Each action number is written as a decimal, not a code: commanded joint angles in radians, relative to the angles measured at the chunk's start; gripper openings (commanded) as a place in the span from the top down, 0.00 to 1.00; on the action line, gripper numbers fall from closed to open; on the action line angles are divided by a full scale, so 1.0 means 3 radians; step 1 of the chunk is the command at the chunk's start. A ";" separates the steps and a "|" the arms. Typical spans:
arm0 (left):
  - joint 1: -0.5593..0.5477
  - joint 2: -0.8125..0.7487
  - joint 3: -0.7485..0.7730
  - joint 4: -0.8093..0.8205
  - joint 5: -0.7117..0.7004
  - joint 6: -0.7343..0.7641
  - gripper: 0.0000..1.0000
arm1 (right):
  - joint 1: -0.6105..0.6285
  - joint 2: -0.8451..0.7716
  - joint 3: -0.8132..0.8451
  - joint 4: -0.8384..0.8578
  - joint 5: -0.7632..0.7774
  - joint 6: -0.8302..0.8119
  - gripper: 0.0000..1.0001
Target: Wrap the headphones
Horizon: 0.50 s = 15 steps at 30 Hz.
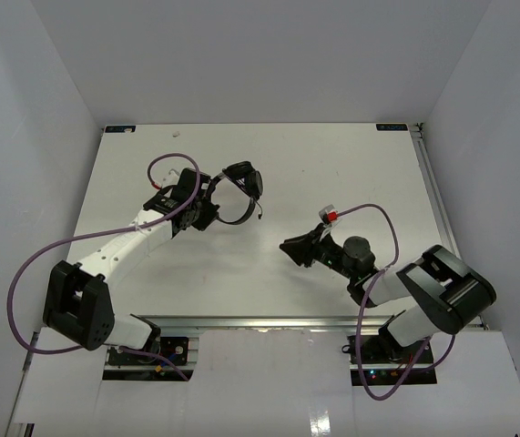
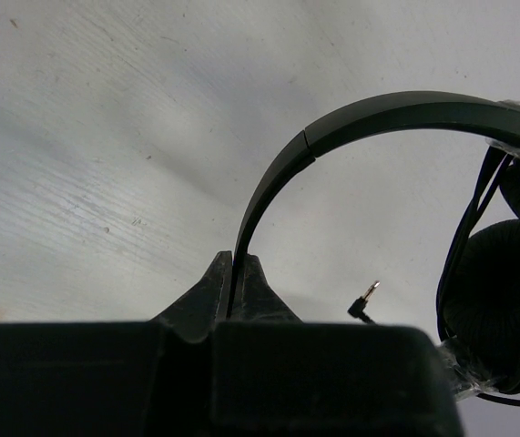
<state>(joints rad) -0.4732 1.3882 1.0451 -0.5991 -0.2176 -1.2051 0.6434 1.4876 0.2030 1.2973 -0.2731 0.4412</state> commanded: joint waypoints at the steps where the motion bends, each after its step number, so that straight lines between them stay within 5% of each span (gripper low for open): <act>1: 0.0013 -0.0207 0.0008 0.0207 0.0026 0.0245 1.00 | -0.0162 0.0192 0.0192 0.0759 -0.0649 0.0392 0.61; 8: 0.0013 -0.0308 -0.0094 0.0354 0.0155 0.0586 1.00 | -0.0356 0.0951 0.0489 0.1913 -0.1252 0.1598 0.61; 15: 0.0013 -0.0374 -0.0165 0.0452 0.0251 0.0767 1.00 | -0.0376 0.1186 0.0685 0.1970 -0.1173 0.1849 0.56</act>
<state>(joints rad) -0.4732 1.3408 1.0080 -0.5359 -0.1748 -1.0274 0.5333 1.8407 0.3712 1.3041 -0.5955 0.8987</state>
